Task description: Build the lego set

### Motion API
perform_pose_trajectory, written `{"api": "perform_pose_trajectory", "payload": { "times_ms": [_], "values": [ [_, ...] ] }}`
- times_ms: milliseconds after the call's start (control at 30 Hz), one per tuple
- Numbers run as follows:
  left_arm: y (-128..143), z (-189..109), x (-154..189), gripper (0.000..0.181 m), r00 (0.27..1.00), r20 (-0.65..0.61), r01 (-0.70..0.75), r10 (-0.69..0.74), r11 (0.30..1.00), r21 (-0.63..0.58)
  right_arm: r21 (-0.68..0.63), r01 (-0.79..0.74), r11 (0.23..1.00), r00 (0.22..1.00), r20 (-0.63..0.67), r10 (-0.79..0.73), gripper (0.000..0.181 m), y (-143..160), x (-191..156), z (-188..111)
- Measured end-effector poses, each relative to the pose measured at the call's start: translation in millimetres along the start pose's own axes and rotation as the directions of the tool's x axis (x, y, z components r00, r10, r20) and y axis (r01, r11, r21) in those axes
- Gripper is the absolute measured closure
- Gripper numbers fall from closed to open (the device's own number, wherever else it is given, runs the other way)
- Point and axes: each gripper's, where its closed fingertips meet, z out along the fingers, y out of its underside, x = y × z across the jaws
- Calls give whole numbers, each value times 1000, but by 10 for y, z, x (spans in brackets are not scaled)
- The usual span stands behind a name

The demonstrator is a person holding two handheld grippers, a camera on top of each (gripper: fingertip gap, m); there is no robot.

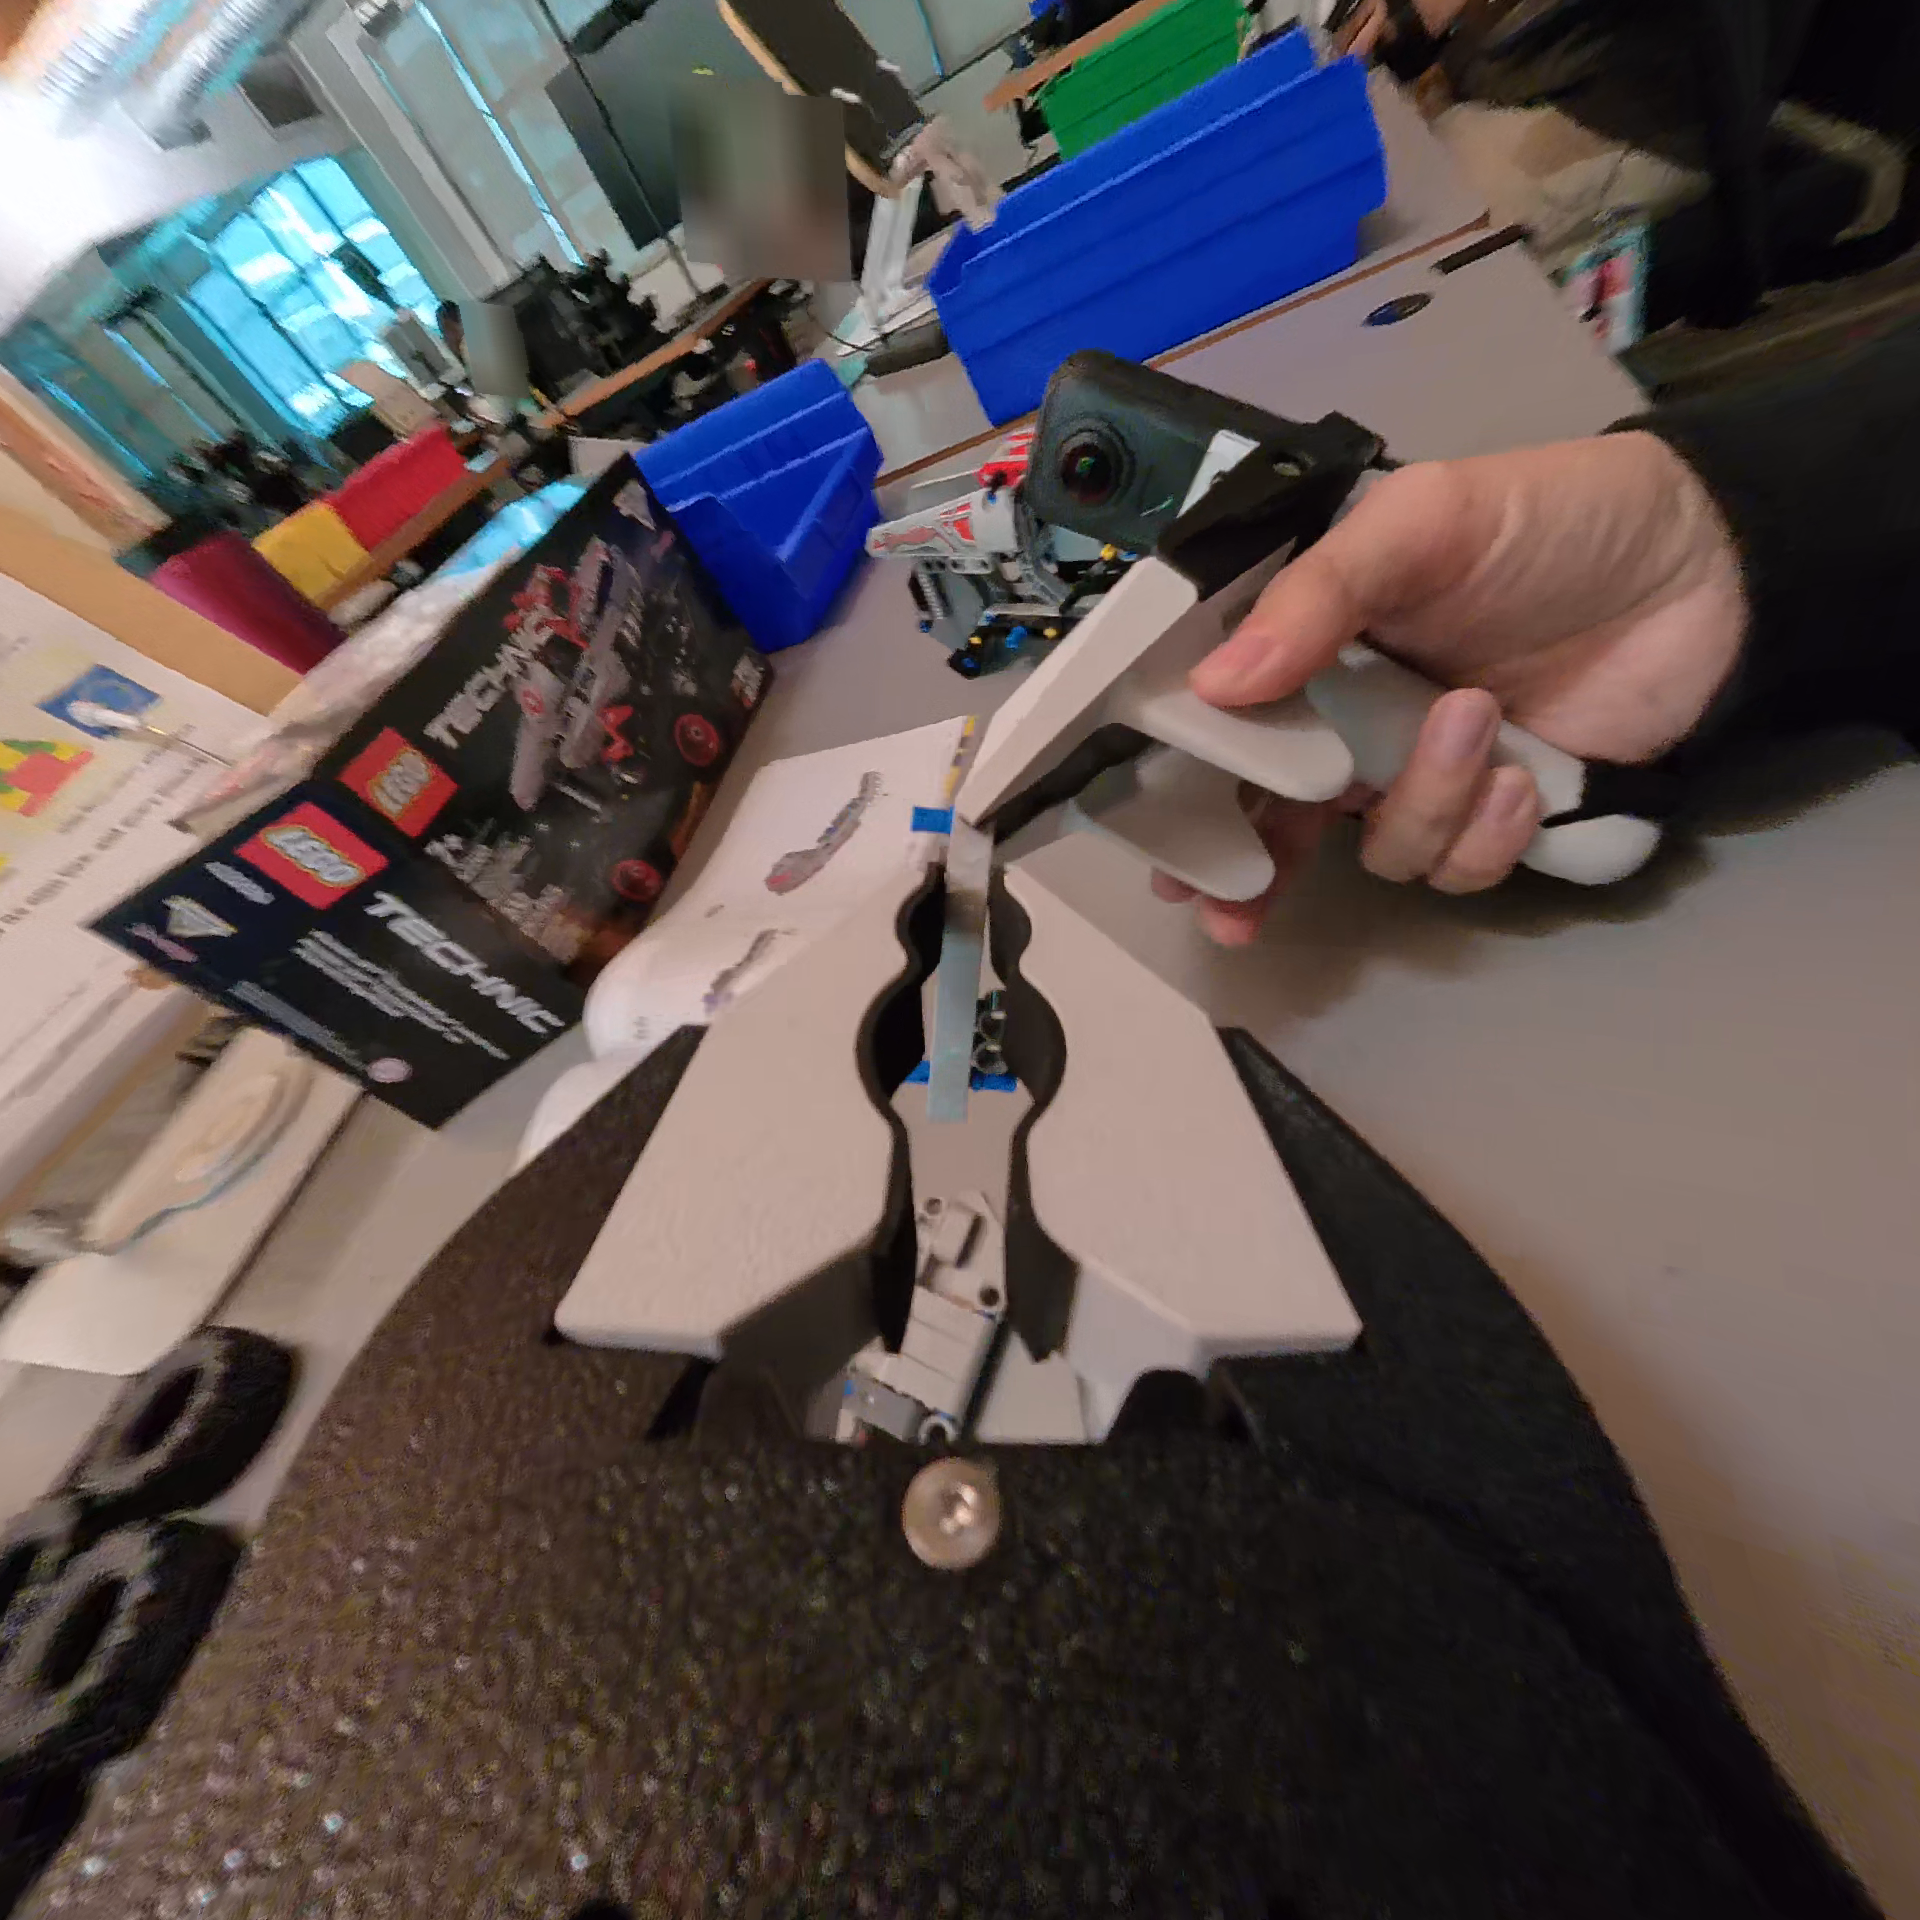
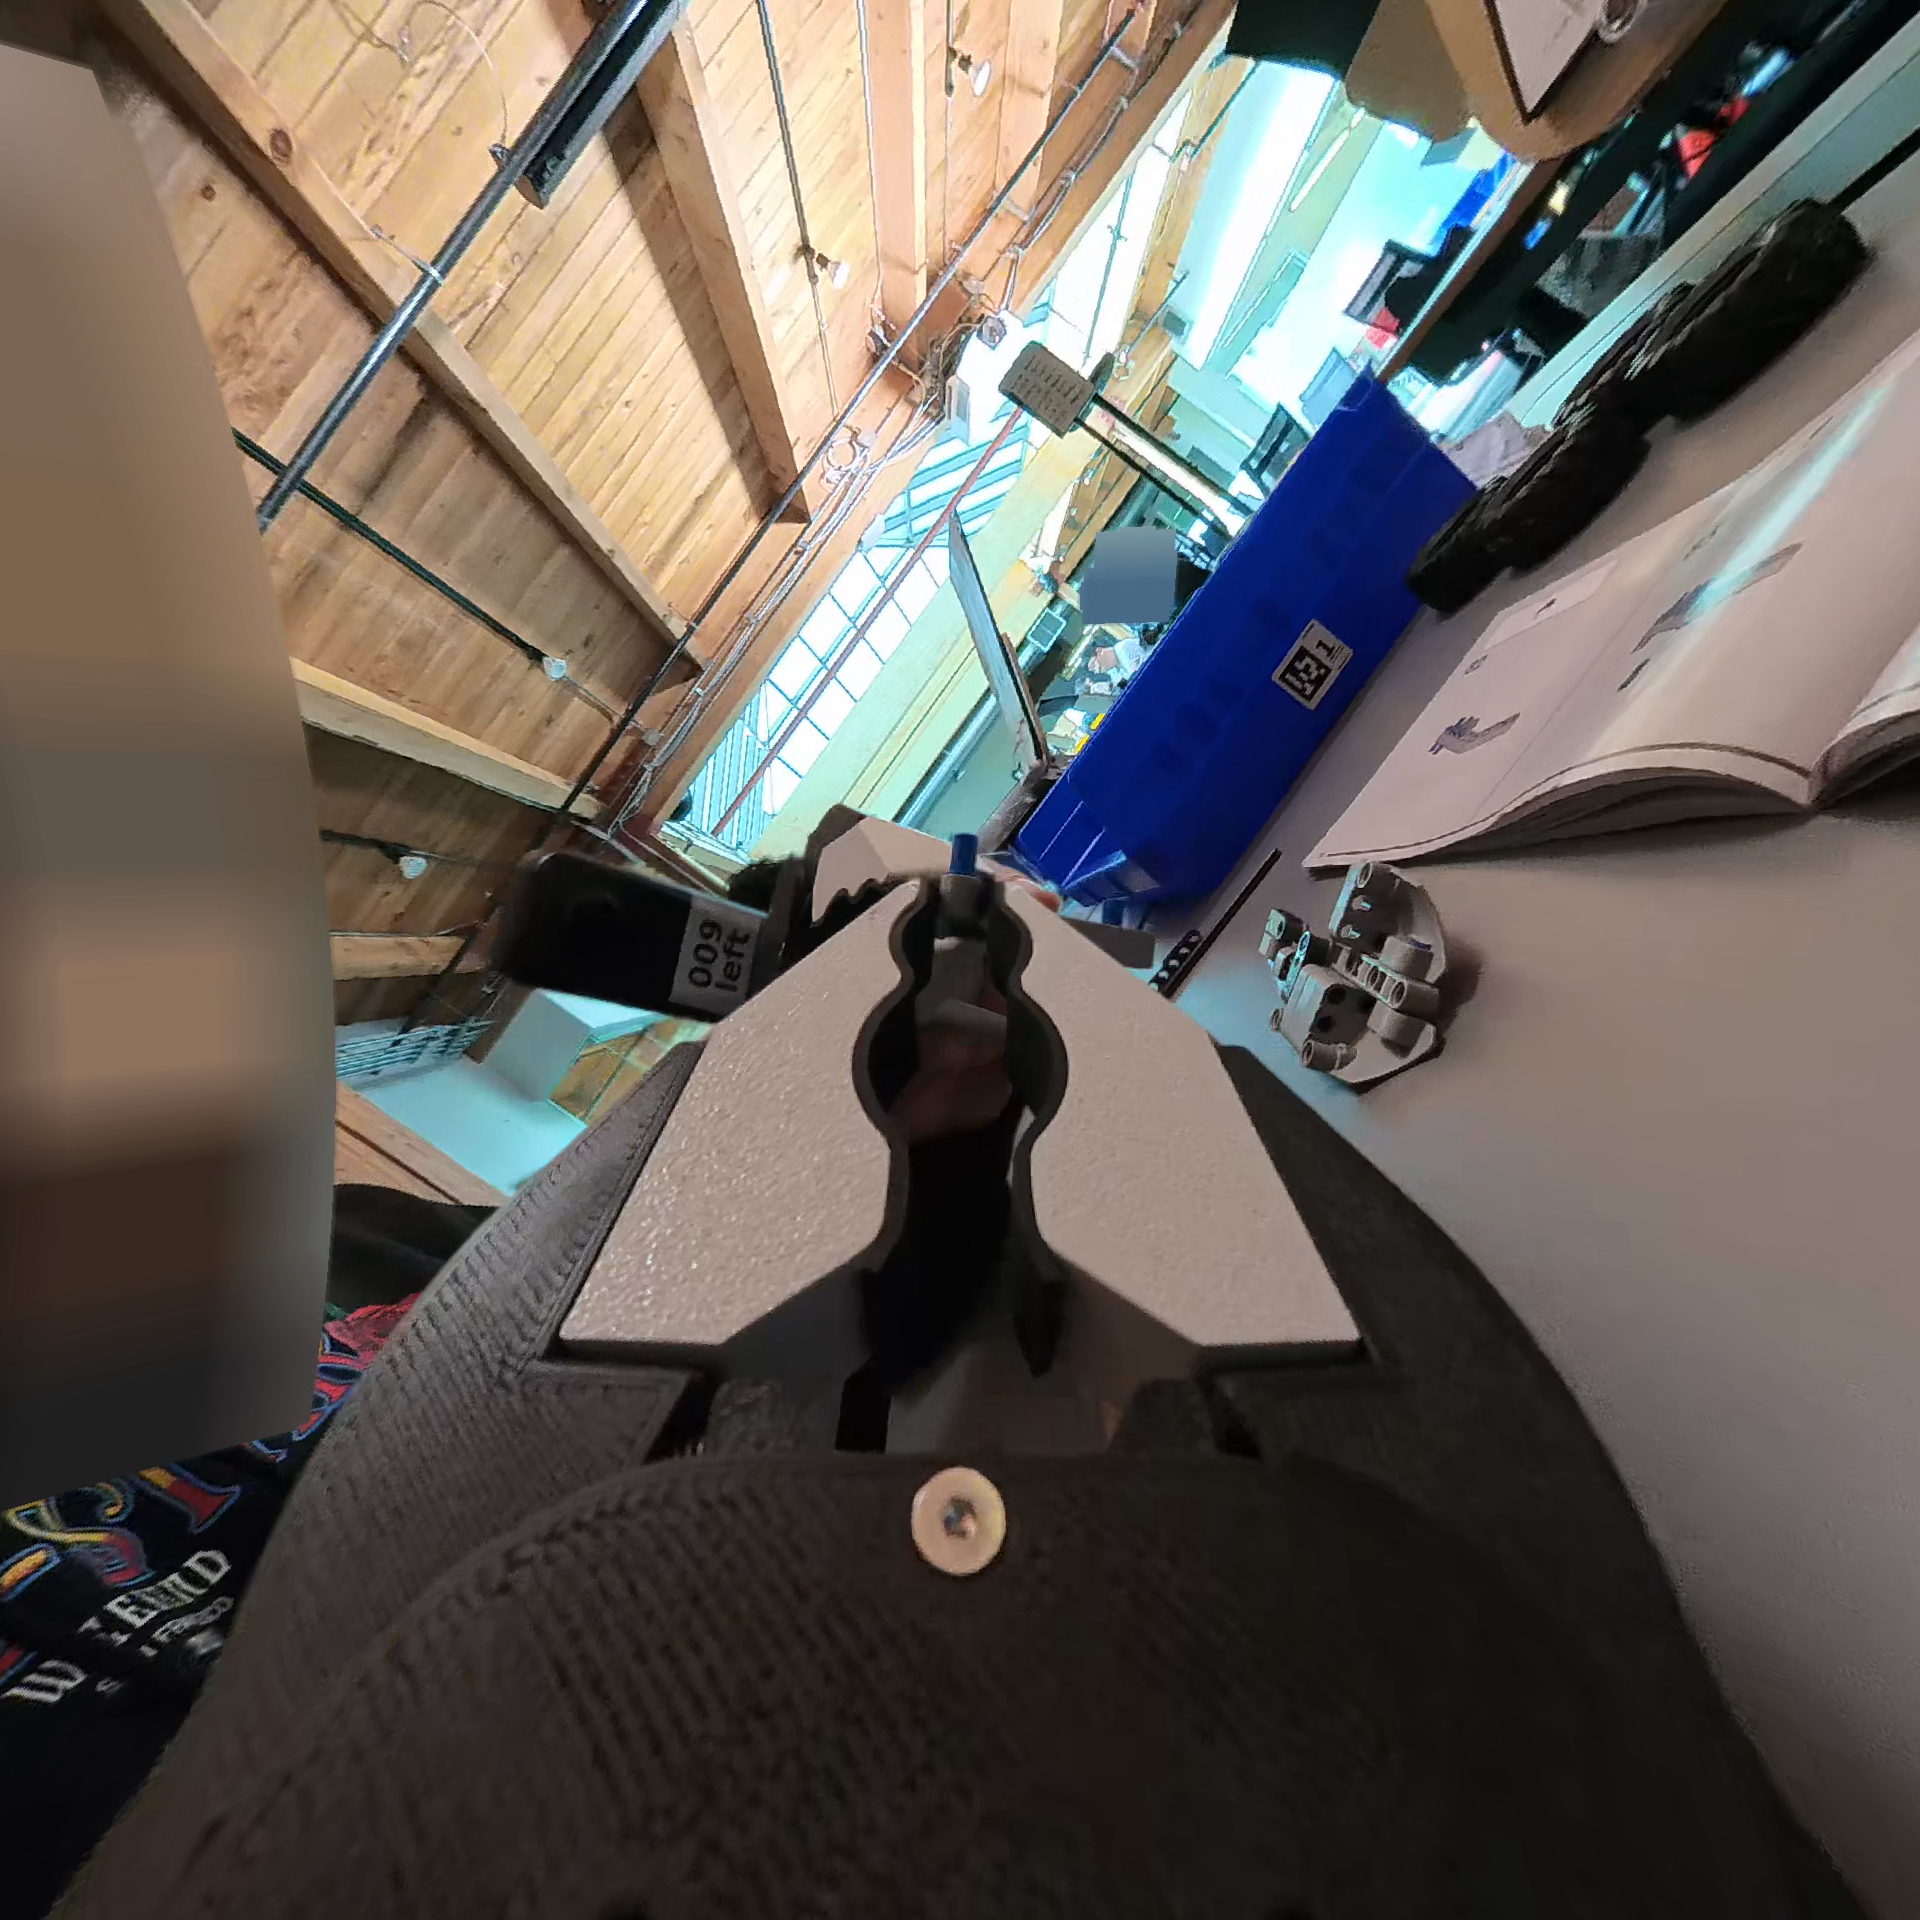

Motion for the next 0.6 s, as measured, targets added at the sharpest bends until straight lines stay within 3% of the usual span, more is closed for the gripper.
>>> {"api": "perform_pose_trajectory", "payload": {
  "times_ms": [100, 167, 267, 333, 433, 533, 600],
  "values": [
    [35, -62, 37, 176, 969, -146, 203, -199, 979, 12, -32, 41, 999, 999, -14, -41, 174, 20, 2, -1],
    [36, -118, 28, 176, 910, -231, 357, -344, 934, 19, -108, 153, 982, 985, -65, -161, 168, 112, 8, 16],
    [63, -217, 27, 176, 773, -362, 551, -520, 834, -23, -257, 393, 883, 869, -209, -448, 137, 206, 83, 11],
    [77, -294, 95, 176, 666, -462, 628, -585, 775, -76, -347, 578, 739, 695, -265, -668, 136, 164, 85, -33],
    [139, -329, 218, 176, 523, -530, 693, -668, 695, -192, -446, 798, 406, 354, -198, -914, 137, 79, -25, -61],
    [159, -331, 355, 176, 411, -561, 718, -718, 635, -287, -514, 856, 50, 73, 25, -997, 154, 231, -45, -91],
    [149, -342, 418, 176, 355, -577, 727, -736, 605, -325, -540, 836, -99, -6, 172, -985, 157, 394, 18, -140]
  ]
}}
